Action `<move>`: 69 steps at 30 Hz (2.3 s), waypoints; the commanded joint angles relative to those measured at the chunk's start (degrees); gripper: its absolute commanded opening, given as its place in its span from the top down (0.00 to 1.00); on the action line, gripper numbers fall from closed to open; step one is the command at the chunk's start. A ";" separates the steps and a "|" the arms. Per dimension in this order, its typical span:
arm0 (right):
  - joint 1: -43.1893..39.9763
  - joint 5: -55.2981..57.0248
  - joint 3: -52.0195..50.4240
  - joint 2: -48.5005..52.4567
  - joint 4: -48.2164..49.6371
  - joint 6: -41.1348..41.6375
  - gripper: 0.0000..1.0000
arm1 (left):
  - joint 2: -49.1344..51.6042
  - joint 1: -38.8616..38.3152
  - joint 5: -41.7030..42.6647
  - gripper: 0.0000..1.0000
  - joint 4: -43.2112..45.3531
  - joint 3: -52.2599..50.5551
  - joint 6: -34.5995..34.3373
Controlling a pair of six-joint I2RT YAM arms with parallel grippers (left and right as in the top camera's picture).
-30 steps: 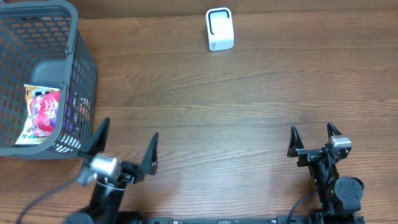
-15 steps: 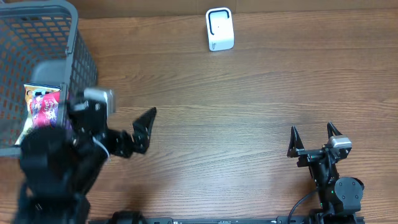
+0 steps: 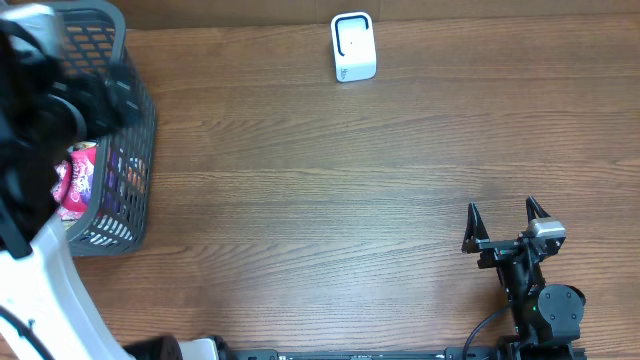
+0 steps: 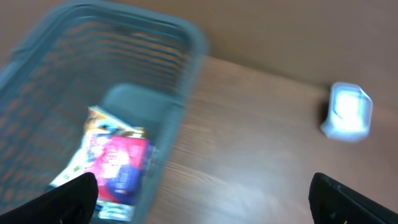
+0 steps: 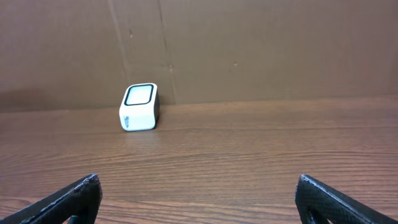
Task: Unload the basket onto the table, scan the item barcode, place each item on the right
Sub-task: 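Reach the left gripper into the basket and grasp the red snack bag, then carry the red bag with the left gripper and drop it on the table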
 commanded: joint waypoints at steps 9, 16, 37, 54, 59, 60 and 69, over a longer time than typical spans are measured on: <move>0.22 0.33 -0.59 -0.42 0.48 -0.20 0.00 | 10.14 21.24 -2.45 0.00 1.20 2.21 -16.20; 0.22 0.33 -0.61 -0.42 0.50 -0.20 0.00 | 16.31 24.28 -1.44 0.00 -0.90 2.10 -13.77; 0.22 0.33 -0.61 -0.42 0.48 -0.20 0.00 | 29.55 23.71 9.05 0.03 4.90 -18.16 5.81; 0.22 0.33 -0.61 -0.42 0.48 -0.20 0.00 | 29.57 21.62 4.46 0.18 14.93 -34.23 12.52; 0.22 0.33 -0.61 -0.42 0.48 -0.20 0.00 | 29.55 21.53 -3.06 0.62 16.06 -34.77 7.67; 0.22 0.33 -0.61 -0.42 0.48 -0.20 0.00 | 29.55 21.53 -3.74 0.74 16.04 -34.62 6.86; 0.22 0.33 -0.61 -0.42 0.48 -0.20 0.00 | 29.51 21.55 -2.21 0.96 12.31 -25.68 3.65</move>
